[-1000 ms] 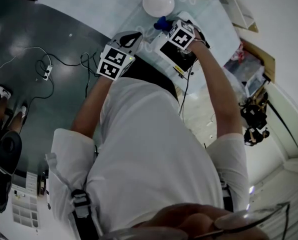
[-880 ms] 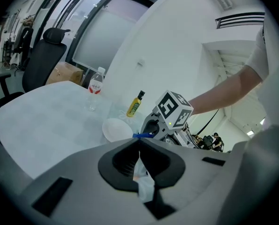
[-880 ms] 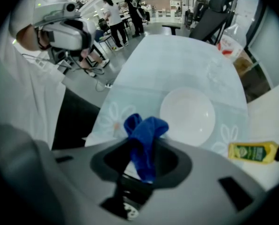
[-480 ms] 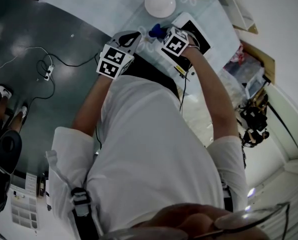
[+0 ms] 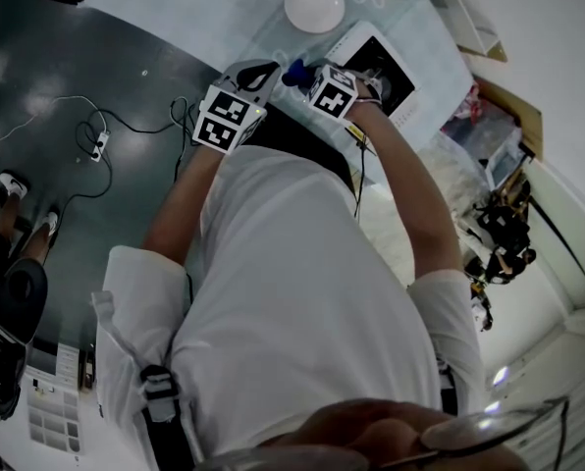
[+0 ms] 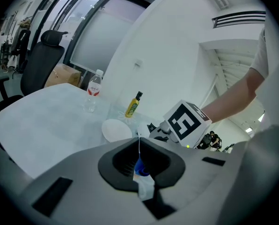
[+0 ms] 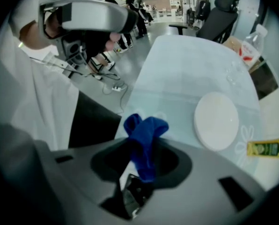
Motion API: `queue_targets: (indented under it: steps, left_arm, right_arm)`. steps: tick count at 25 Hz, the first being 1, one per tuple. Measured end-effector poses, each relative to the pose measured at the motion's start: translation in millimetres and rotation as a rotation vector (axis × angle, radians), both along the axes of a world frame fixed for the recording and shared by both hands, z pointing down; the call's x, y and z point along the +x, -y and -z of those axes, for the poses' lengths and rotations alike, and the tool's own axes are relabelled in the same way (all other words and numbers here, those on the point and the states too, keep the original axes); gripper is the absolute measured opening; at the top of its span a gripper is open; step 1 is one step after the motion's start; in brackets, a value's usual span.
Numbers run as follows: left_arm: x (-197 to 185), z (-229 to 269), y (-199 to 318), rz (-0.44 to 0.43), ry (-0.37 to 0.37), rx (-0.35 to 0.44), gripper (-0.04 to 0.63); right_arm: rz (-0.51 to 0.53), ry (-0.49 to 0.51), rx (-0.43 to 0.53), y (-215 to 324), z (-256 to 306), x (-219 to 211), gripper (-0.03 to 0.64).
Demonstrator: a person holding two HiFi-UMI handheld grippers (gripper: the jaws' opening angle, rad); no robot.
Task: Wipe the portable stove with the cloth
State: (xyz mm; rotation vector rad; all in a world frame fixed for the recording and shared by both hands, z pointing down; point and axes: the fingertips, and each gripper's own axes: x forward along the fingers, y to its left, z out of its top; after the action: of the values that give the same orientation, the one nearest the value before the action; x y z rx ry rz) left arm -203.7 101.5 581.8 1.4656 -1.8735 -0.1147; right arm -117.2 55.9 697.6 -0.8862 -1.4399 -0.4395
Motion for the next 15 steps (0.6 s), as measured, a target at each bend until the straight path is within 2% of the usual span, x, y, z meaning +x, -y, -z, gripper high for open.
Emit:
queue_targets:
  steps: [9,15]
  left_arm:
    - [5.0,0.6,-3.1,-0.031,0.004,-0.004,0.037]
    - [3.4,9.0,2.5,-0.066,0.023,-0.001,0.036]
  right_arm:
    - [-0.062,0.008,-0.022,-23.9,6.4,11.3,0.137]
    - [-0.185,0.028,-0.088,-39.9,15.5,18.3,0.137]
